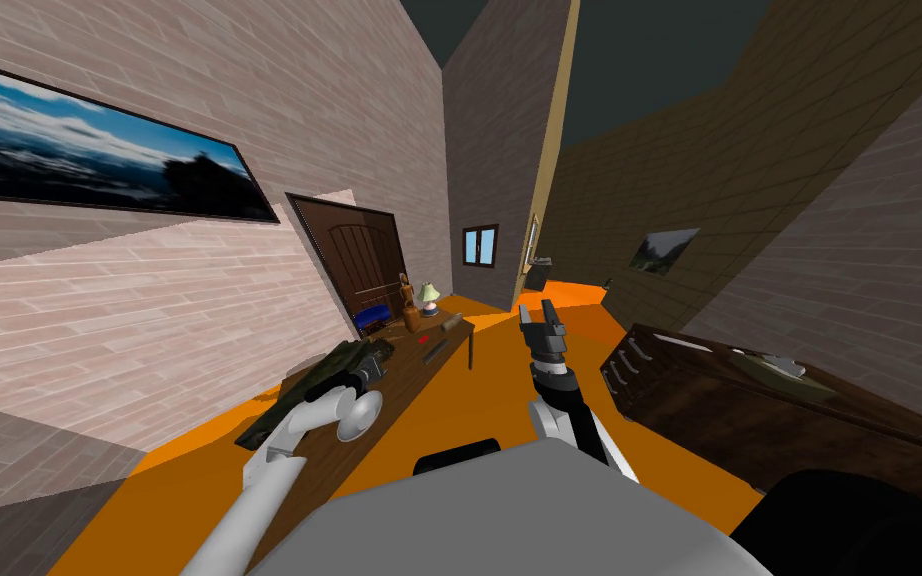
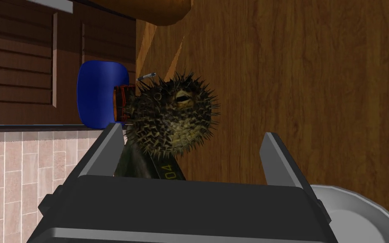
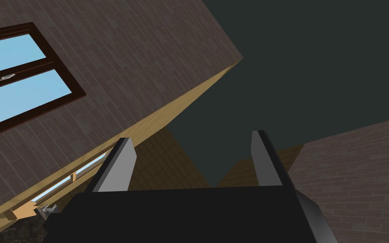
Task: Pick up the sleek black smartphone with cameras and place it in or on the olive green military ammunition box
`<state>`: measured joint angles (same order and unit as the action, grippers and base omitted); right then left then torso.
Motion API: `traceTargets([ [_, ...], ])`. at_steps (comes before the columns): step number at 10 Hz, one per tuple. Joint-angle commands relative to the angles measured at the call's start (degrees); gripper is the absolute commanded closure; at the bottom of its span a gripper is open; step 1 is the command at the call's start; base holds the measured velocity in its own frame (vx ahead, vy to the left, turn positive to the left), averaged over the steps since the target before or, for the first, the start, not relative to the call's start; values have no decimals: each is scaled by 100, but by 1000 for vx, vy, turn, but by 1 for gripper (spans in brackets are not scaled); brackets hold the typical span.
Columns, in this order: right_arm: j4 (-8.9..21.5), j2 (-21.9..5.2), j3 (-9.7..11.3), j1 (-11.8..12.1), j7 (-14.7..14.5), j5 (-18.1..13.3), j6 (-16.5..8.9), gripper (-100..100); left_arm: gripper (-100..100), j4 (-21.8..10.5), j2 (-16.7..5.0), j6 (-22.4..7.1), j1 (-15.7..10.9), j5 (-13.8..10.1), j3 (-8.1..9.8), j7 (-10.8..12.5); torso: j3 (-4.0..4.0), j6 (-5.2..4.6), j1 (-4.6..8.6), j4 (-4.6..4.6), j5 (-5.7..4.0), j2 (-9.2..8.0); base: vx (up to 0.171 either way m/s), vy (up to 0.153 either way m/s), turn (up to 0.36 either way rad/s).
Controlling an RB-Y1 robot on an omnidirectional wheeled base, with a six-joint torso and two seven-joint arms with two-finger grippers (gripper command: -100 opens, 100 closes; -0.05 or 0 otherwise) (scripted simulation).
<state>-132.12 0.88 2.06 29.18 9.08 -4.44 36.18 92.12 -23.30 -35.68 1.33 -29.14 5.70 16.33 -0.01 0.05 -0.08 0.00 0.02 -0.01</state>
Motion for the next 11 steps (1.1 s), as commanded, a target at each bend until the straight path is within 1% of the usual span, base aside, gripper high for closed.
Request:
traceTargets([
  [1,0,0,0,0,0,0,0,0,-100,-286,-100,-286,-182,-149,64,132,0,0,0,0,0,0,-3,21,-108],
  [2,0,0,0,0,0,0,0,0,-100,-289,-100,-438,-182,-149,64,132,0,-3,-2,0,0,1,-5,23,-55],
  [3,0,0,0,0,0,0,0,0,-100,-527,-199,-609,-321,-292,123,236,0,0,-2,0,0,-1,-8,23,-92],
  [4,0,0,0,0,0,0,0,0,-100,-534,-199,-746,-321,-292,123,236,-1,-2,-3,0,0,-1,-6,24,-67],
  [5,0,0,0,0,0,0,0,0,-100,-534,-199,-767,-321,-292,123,236,-1,0,-2,0,1,-1,1,13,1],
  [6,0,0,0,0,0,0,0,0,-100,-780,-295,-1002,-456,-429,183,336,0,0,2,0,0,0,1,22,-103],
  [7,0,0,0,0,0,0,0,0,-100,-780,-295,-1074,-456,-429,183,336,1,-2,-2,0,0,2,-1,26,-67],
  [8,0,0,0,0,0,0,0,0,-100,-1025,-387,-1282,-586,-560,243,431,0,0,-2,0,1,1,-5,28,-102],
  [9,0,0,0,0,0,0,0,0,-100,-1025,-387,-1369,-586,-560,243,431,0,-2,-4,0,1,0,-6,30,-63],
  [10,0,0,0,0,0,0,0,0,-100,-1231,-477,-1612,-711,-685,304,520,-1,1,-4,0,1,-1,-11,38,-106],
  [11,0,0,0,0,0,0,0,0,-100,-1268,-477,-1653,-711,-685,304,520,-1,-1,-8,1,2,-2,-8,32,-53],
])
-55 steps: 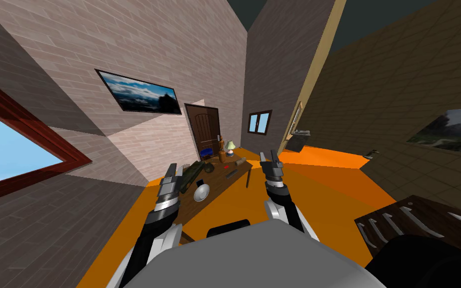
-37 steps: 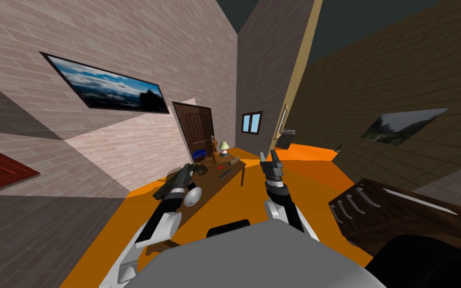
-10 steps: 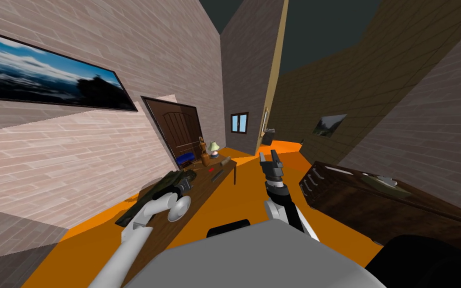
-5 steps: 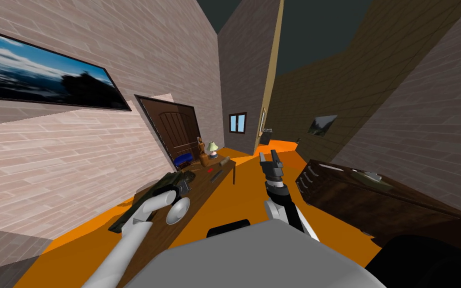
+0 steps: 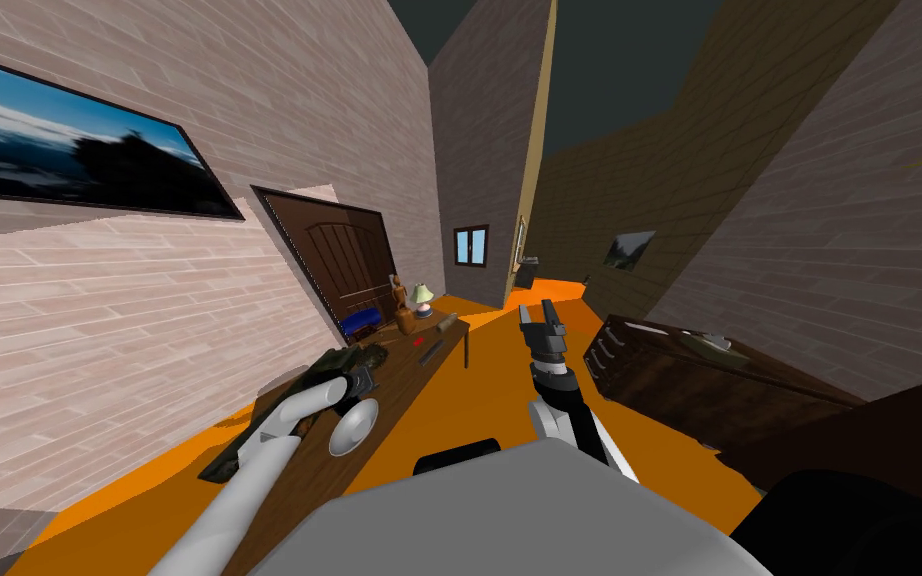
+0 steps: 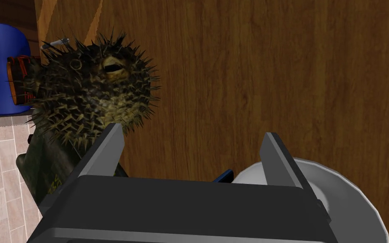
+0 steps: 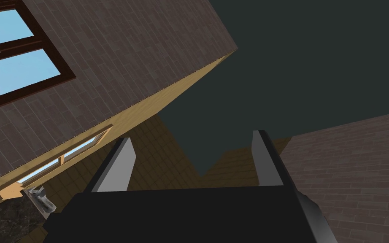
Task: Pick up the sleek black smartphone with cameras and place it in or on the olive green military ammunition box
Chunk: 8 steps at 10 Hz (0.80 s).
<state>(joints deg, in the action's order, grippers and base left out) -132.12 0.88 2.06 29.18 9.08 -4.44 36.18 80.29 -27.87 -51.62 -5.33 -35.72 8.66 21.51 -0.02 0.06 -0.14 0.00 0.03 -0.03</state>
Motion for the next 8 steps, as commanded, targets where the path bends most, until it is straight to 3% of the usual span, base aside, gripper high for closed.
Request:
traceTargets([
  [1,0,0,0,0,0,0,0,0,-100,-286,-106,-286,-164,-145,68,87,0,0,0,0,0,0,-11,32,-85],
  [4,0,0,0,0,0,0,0,0,-100,-559,-190,-586,-277,-256,127,166,1,-2,-1,0,0,2,-4,34,-75],
  [5,0,0,0,0,0,0,0,0,-100,-786,-273,-812,-384,-360,185,240,1,0,0,0,0,2,-12,39,-92],
  [6,0,0,0,0,0,0,0,0,-100,-786,-273,-828,-384,-360,185,240,0,-1,-2,0,0,0,-8,34,-53],
  [8,0,0,0,0,0,0,0,0,-100,-1204,-439,-1184,-577,-547,295,371,0,-2,-2,0,0,0,-11,50,-119],
])
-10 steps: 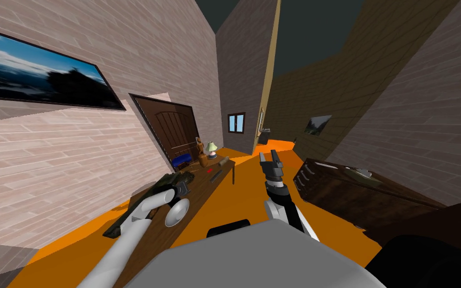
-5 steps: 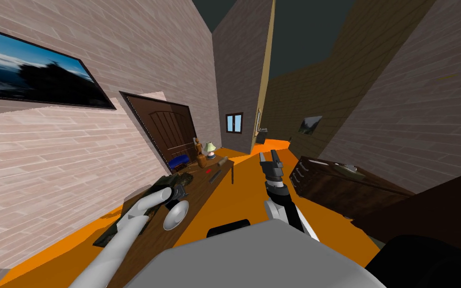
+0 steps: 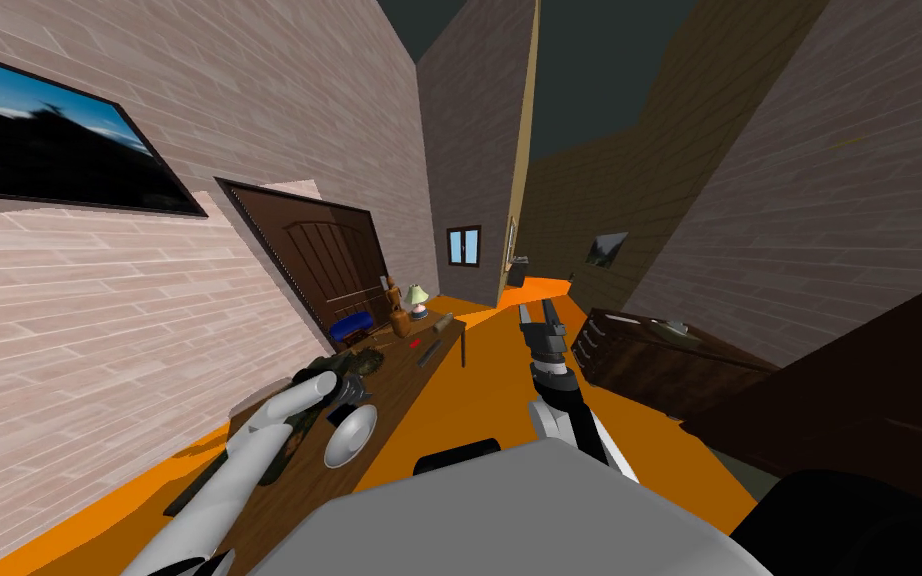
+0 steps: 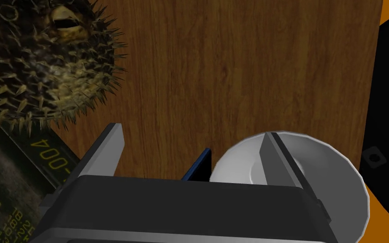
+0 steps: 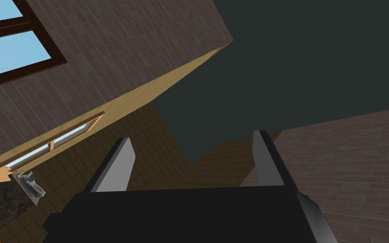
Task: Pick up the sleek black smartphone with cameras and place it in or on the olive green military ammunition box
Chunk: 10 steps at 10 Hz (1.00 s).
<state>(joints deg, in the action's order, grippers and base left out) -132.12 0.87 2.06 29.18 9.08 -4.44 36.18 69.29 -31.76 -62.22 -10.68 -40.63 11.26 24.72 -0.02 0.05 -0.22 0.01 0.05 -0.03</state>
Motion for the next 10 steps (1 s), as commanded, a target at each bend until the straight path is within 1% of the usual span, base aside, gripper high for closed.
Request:
traceTargets([
  [1,0,0,0,0,0,0,0,0,-100,-112,-50,-207,-43,-56,36,50,0,0,0,0,0,0,-8,49,-42],
  [4,0,0,0,0,0,0,0,0,-100,-645,-286,-737,-276,-279,179,205,-1,1,3,0,0,-2,-16,51,-100],
  [6,0,0,0,0,0,0,0,0,-100,-934,-418,-1002,-391,-389,255,278,-2,3,-4,0,1,-4,-20,63,-87],
  [9,0,0,0,1,0,0,0,0,-100,-1247,-568,-1289,-515,-507,344,356,-1,3,4,0,0,-1,-15,48,-66],
  [10,0,0,0,1,0,0,0,0,-100,-1200,-540,-1215,-508,-481,322,330,0,3,4,0,0,-1,-6,23,-13],
])
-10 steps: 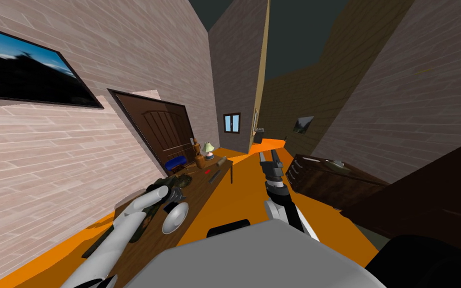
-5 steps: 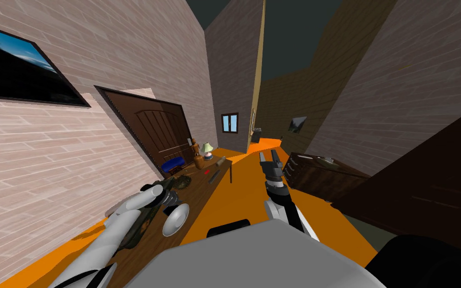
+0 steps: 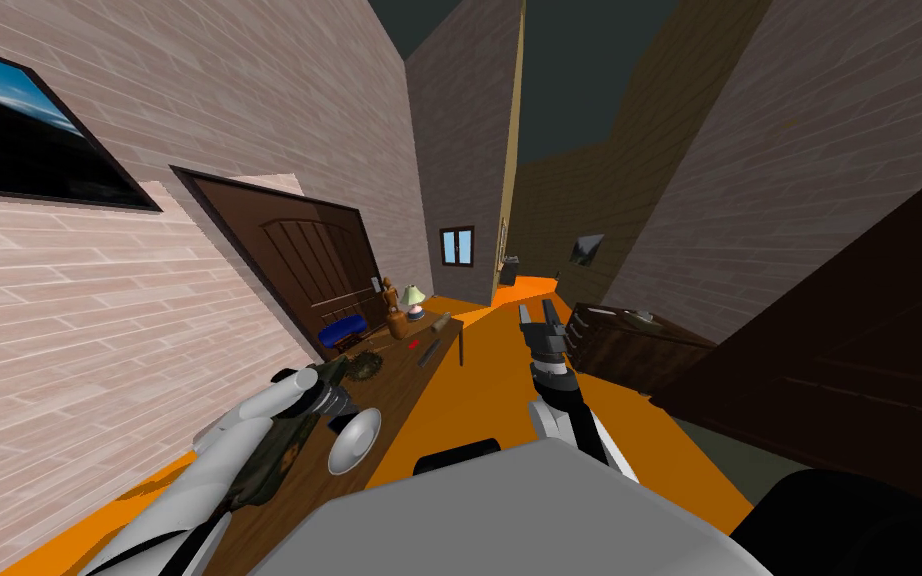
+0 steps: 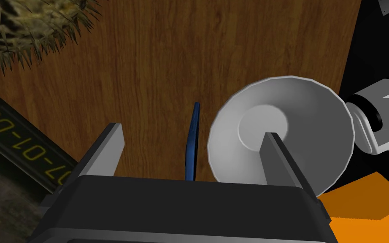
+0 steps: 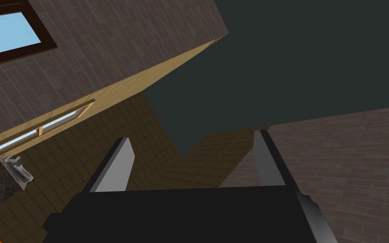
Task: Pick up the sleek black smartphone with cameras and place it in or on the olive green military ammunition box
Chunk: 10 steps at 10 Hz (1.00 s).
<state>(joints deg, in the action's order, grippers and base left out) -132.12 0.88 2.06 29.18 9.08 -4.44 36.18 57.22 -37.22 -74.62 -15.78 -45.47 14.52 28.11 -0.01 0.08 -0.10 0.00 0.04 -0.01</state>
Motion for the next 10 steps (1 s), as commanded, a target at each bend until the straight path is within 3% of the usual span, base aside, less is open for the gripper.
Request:
traceTargets([
  [1,0,0,0,0,0,0,0,0,0,0,0,0,0,0,0,0,0,0,0,0,0,0,0,0,0],
  [2,0,0,0,0,0,0,0,0,-100,-114,114,172,17,62,-16,-56,1,0,7,0,-2,2,20,9,-9],
  [4,0,0,0,0,0,0,0,0,-100,-158,139,201,9,77,-23,-69,9,-1,6,-3,-1,15,25,10,-9],
  [5,0,0,0,0,0,0,0,0,100,-160,146,222,13,81,-24,-75,7,-1,8,-3,-2,11,0,0,0],
  [9,0,0,0,0,0,0,0,0,100,-160,147,216,12,79,-25,-75,4,1,7,-2,-1,6,0,0,0],
  [10,0,0,0,0,0,0,0,0,0,-160,147,215,12,79,-25,-75,4,1,6,-2,-1,6,0,0,0],
])
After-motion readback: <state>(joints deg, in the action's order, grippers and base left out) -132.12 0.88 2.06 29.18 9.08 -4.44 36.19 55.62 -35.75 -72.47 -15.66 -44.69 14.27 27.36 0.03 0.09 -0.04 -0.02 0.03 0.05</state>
